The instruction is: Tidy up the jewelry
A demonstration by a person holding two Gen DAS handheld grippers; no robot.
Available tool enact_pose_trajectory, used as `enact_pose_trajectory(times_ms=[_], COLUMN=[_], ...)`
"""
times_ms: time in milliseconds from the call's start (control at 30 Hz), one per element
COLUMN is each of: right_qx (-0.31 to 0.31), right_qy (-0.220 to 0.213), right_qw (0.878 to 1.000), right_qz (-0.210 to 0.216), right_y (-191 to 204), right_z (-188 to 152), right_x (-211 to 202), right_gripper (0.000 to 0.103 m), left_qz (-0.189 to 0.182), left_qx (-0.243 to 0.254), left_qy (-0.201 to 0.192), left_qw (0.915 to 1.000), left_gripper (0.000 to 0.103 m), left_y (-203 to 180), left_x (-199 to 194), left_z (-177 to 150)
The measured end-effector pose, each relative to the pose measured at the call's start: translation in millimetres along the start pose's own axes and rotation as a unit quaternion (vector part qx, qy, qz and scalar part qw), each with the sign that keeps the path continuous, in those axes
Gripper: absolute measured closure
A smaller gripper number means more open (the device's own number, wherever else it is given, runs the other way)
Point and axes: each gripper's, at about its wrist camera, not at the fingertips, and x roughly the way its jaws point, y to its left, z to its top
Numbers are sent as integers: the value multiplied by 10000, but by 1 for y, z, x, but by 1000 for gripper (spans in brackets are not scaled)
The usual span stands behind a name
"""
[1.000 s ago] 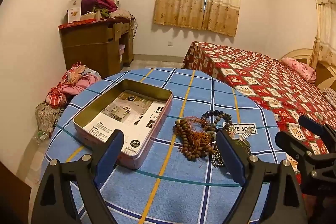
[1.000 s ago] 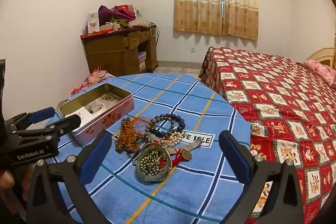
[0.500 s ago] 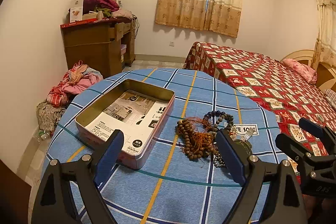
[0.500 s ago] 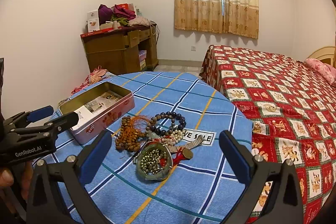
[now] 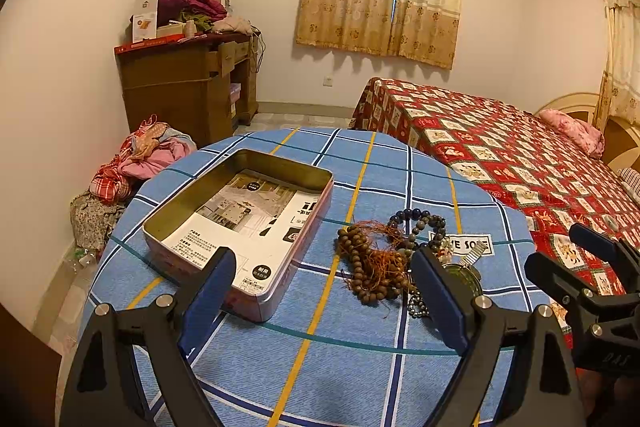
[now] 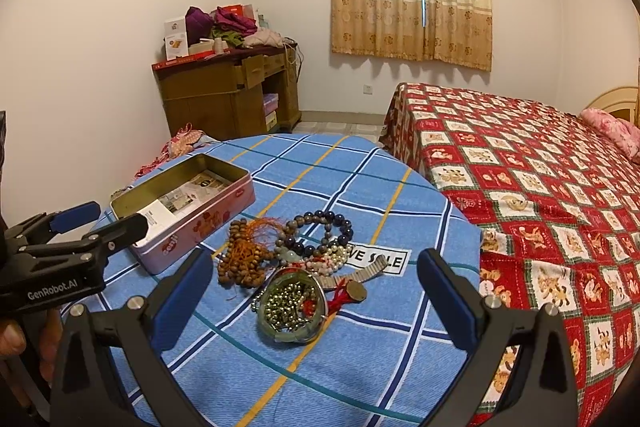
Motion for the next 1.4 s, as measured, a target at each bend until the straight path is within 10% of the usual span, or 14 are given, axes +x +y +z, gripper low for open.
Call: enact_pose_trajectory(times_ms=[1400], right_qx=[-4], right_qy=[44], right_qw=[10000], right_qz=[1], right_y=[4], right_z=[-4], right_x=[4], right_gripper=[0], left_qz=[36], left_qx=[14], left_qy=[52], left_qw=[10000], left_gripper=[14], left_y=[2], left_x=[2], left_z=[-6])
